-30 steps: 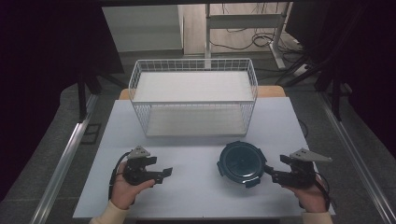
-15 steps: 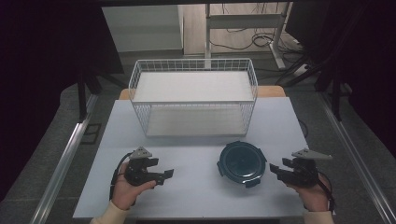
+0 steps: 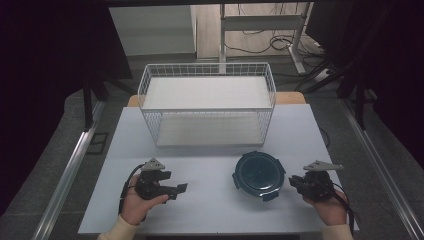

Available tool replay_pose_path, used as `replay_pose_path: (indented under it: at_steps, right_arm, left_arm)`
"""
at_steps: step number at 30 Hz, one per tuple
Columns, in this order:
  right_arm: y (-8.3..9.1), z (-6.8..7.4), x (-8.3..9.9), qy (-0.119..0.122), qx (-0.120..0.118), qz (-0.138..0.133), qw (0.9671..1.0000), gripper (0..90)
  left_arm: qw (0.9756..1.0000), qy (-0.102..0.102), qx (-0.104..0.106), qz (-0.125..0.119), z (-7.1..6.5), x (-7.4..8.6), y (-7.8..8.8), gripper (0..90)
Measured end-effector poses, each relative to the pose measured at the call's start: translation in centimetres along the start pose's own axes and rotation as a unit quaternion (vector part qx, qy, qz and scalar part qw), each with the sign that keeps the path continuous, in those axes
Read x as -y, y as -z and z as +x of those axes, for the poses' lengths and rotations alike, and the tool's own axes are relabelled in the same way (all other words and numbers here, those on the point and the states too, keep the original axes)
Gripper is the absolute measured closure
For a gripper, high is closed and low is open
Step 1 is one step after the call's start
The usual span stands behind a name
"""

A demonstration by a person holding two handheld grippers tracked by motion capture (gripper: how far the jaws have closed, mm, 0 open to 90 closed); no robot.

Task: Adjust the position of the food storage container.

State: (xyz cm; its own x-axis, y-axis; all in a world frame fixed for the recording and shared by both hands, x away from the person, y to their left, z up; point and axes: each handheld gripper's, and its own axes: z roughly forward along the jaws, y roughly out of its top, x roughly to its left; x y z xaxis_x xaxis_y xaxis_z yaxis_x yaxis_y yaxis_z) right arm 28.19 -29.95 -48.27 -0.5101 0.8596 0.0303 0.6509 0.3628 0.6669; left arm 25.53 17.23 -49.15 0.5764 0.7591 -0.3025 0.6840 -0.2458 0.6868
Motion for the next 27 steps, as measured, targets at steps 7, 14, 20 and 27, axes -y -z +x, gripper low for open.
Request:
replay_pose_path:
  at_steps: [7, 14, 20, 27]
  right_arm:
    - [-0.9, 0.8, -0.2, 0.017, -0.009, 0.015, 0.9997, 88.9]
    - [-1.5, 1.6, -0.3, 0.029, -0.015, 0.019, 0.9993, 89.1]
    - [-1.6, 2.0, -0.2, 0.038, -0.009, 0.017, 0.9991, 89.5]
    - [-1.6, 2.2, 0.0, 0.041, -0.008, 0.01, 0.9991, 89.6]
  left_arm:
    - [1.0, 0.0, -0.002, 0.002, 0.0, 0.0, -0.1, 19.2]
    - [0.9997, 0.009, 0.021, 0.001, 0.0, 0.0, -0.1, 19.2]
    - [0.9998, 0.012, 0.018, 0.0, 0.2, 0.0, -0.1, 19.3]
    - [0.9999, 0.011, 0.012, 0.002, 0.2, 0.1, -0.2, 19.2]
